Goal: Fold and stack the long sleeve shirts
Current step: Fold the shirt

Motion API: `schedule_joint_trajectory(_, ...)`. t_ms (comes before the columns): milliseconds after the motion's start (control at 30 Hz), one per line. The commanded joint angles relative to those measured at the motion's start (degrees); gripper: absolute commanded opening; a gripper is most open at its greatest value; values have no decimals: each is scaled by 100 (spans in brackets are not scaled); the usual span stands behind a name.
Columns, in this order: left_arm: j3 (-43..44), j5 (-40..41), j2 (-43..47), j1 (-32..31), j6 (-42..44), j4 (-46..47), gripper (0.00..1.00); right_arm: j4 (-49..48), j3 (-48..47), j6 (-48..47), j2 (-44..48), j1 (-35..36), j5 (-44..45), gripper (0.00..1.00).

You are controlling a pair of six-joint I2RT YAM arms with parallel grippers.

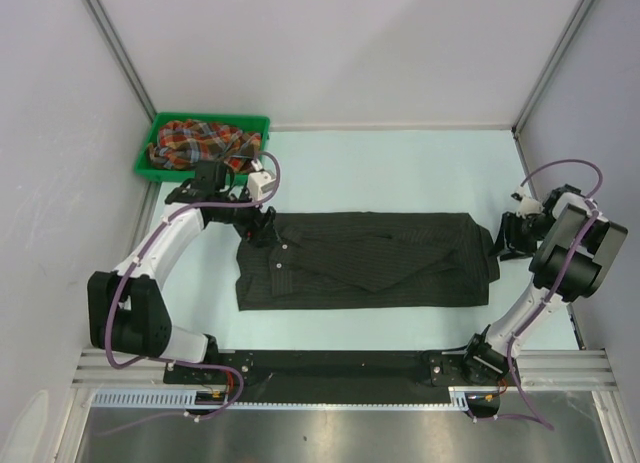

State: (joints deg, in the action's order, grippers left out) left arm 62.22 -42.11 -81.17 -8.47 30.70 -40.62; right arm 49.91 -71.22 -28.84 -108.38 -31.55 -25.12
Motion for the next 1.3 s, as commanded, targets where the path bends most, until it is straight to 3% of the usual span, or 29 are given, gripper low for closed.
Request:
schedule_joint_trajectory(0, -87, -52, 84, -5, 480, 63, 88, 580, -191, -341, -9, -307, -545, 46)
schedule_joint_trajectory(200, 905, 772, -1172, -330, 1140, -130, 85, 1046, 204, -157, 71, -492, -879, 47)
schedule_joint_trajectory(433, 2170, 1362, -2744, -419, 1228, 133, 81, 907, 819, -95, 238, -457, -468, 50)
schedule_joint_trajectory(767, 2286, 1837, -3230, -498, 1246, 467, 81, 687, 908, -52, -51, -229, -221, 45)
schedule_joint_trajectory(867, 2190, 1960, -3230, -498, 1281, 546, 80, 494, 838, 115, -113, -238, -204, 30)
schedule_joint_trajectory(900, 2137, 2004, -3239, -498, 1298, 564, 79, 424, 829, 229, -113, -238, -186, 19)
schedule_joint_trajectory(1000, 2058, 2128, -3283, -480, 1246, 582, 76, 134, 698, 405, -87, -211, -81, 0)
schedule_joint_trajectory(1267, 1926, 2093, -3265, -313, 1254, 380, 56, -411, -58, 941, -183, 244, 201, 0)
